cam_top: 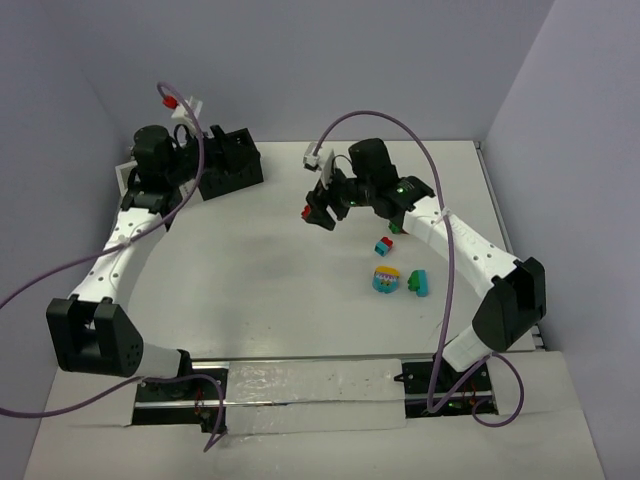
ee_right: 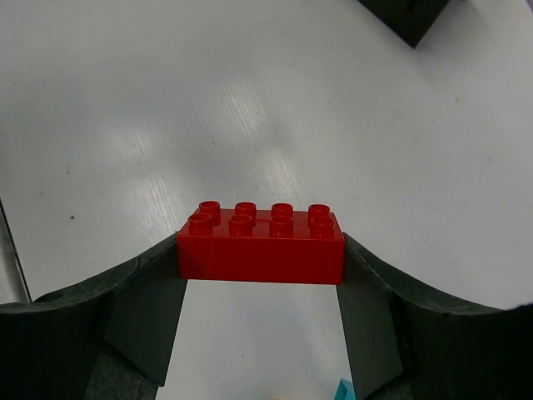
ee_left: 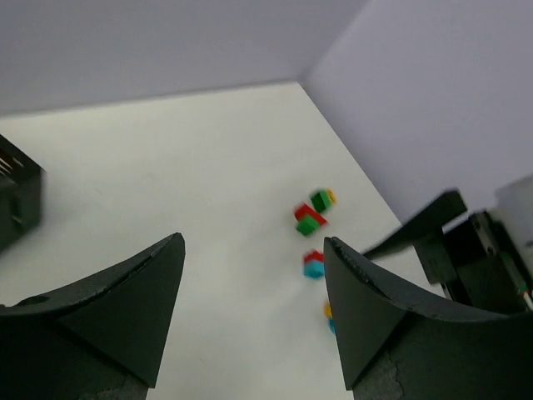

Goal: Sort the legos into containers by color

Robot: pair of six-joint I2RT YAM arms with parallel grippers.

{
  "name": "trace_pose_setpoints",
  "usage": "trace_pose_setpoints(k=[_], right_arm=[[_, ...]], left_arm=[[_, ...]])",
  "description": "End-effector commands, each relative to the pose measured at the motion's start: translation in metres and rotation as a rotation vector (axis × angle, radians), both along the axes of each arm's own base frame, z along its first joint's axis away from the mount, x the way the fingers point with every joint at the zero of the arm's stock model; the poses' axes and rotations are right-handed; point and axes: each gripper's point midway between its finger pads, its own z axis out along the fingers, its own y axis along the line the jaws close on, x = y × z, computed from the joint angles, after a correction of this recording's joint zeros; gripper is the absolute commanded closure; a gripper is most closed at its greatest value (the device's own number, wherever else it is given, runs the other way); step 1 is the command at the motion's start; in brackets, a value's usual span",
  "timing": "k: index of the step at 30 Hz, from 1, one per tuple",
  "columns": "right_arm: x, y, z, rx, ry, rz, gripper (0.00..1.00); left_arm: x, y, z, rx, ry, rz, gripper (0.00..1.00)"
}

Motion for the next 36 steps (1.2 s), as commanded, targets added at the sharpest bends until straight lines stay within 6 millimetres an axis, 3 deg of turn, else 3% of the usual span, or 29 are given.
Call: trace_pose_setpoints(k=[1, 6, 10, 15, 22, 28, 36], right_arm=[[-0.018, 0.028, 0.051, 0.118, -0.075, 0.108, 1.00], [-0.036, 0.045, 0.060, 0.116, -0.102, 0.204, 1.00], [-0.045, 0.056, 0.061, 0.097, -0.135, 0.256, 1.00], [-0.046, 0.061, 0.048, 0.024, -0.172, 0.256, 1.00], [-0.045, 0.061, 0.043, -0.007, -0.184, 0.235, 1.00], [-0.047, 0.061, 0.042, -0.030, -0.204, 0.238, 1.00], [-0.053, 0.065, 0.036, -0.104, -0.263, 0.242, 1.00]], left_arm=[[-0.052, -0.031, -0.036, -0.088, 0.279, -0.215, 0.24], [-0.096, -0.052, -0.042, -0.157, 0.429, -0.409, 0.25], [-0.116, -0.062, -0.034, -0.187, 0.440, -0.481, 0.24], [-0.131, -0.068, -0.029, -0.181, 0.413, -0.506, 0.22], [-0.138, -0.072, -0.034, -0.140, 0.399, -0.509, 0.20], [-0.134, -0.076, -0.041, -0.113, 0.413, -0.501, 0.27], [-0.119, -0.077, -0.051, -0.070, 0.428, -0.452, 0.55]])
